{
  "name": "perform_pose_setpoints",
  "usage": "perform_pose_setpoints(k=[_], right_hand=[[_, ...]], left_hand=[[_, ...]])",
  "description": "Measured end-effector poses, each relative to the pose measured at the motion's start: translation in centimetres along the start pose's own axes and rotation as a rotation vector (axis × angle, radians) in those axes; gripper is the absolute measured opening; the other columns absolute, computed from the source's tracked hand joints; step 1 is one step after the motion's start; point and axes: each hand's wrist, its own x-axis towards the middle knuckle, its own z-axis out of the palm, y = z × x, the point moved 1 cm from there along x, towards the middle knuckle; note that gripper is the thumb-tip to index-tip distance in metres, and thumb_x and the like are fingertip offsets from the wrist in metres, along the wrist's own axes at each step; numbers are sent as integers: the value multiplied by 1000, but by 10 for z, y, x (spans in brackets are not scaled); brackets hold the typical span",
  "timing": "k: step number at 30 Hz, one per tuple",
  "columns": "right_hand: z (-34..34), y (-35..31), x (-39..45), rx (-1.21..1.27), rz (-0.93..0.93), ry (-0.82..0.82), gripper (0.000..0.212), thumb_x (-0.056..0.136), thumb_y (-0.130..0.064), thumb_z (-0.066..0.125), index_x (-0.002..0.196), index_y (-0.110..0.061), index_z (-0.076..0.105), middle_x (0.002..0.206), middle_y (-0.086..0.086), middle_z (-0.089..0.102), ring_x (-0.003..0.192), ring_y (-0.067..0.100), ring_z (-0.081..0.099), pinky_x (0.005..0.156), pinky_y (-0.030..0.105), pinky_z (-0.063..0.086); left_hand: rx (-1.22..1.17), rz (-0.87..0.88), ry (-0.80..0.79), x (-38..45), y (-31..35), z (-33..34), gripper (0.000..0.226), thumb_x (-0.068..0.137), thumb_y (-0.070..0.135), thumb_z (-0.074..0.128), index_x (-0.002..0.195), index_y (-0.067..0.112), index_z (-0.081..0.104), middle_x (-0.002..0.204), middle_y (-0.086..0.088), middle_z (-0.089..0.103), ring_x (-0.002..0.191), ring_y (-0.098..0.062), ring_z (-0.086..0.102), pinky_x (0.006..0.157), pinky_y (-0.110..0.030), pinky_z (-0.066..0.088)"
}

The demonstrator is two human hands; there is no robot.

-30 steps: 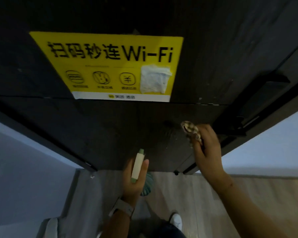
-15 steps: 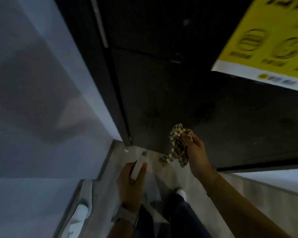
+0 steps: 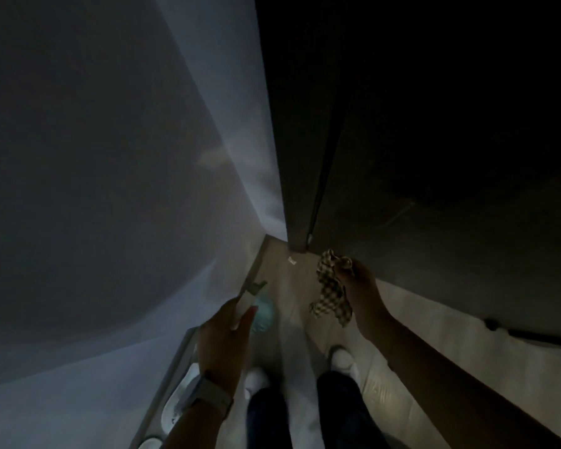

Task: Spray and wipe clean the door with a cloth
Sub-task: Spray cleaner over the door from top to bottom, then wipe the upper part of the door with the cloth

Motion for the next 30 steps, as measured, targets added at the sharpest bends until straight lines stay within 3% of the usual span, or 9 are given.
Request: perform_pose_setpoints(k=[2,4,8,11,13,17,20,26,30], right_hand=[[10,26,22,6,25,15,12,99,-24,52,110,-23,56,104,1,64,82,5,60,64,22,47],[18,55,43,57,78,41,13,98,-21,54,111,-22,52,97,1,66,75,5,64,57,20,50],[31,116,83,181,158,82,23,100,-20,51,121,-14,48,105,10,65,87,19,66,66,29,53],[40,168,120,185,157,97,17,102,-22,47,116,-12,51,95,8,66,78,19,65,59,32,54],[45,197,148,171,152,88,20,103,-25,46,110,-9,56,91,14,67,73,25,65,65,43,56],[47,242,197,197,177,80,28,102,-29,47,124,-13,54,110,14,68,95,28,68,86,51,56],[47,261,221,213,185,85,25,102,-27,47,123,-17,52,118,10,64,107,27,63,95,48,51],[47,276,238,210,179,97,24,101,-26,49,123,-15,52,116,10,64,105,26,63,92,47,53],[42,277,241,202,196,83,29,102,-27,46,127,-14,52,113,7,65,98,21,64,72,32,53]], left_hand=[[-13,-32,-37,28,-31,19,19,85,31,72,104,31,70,94,9,72,92,-13,68,83,-37,56],[-9,-32,-86,57,-60,41,18,86,27,71,104,30,70,97,6,73,92,-14,68,83,-38,56],[135,77,-147,111,-108,87,20,89,25,68,107,15,70,95,-4,72,80,-13,62,65,-4,41],[208,104,-167,148,-151,132,22,90,24,66,107,11,69,99,-8,71,87,-19,62,67,-16,37],[210,99,-162,169,-177,161,19,91,22,65,103,9,70,98,-12,70,89,-24,63,70,-23,40],[263,149,-188,200,-222,205,26,91,27,64,107,8,69,99,-14,70,95,-32,65,80,-41,53],[303,207,-187,225,-239,224,35,90,33,58,107,4,68,99,-17,70,94,-33,64,80,-40,51],[293,200,-155,247,-247,248,33,91,25,59,107,-3,66,102,-24,67,99,-37,62,77,-28,40],[257,179,-137,256,-239,258,26,93,13,61,111,-5,64,106,-25,66,100,-37,61,77,-26,37]])
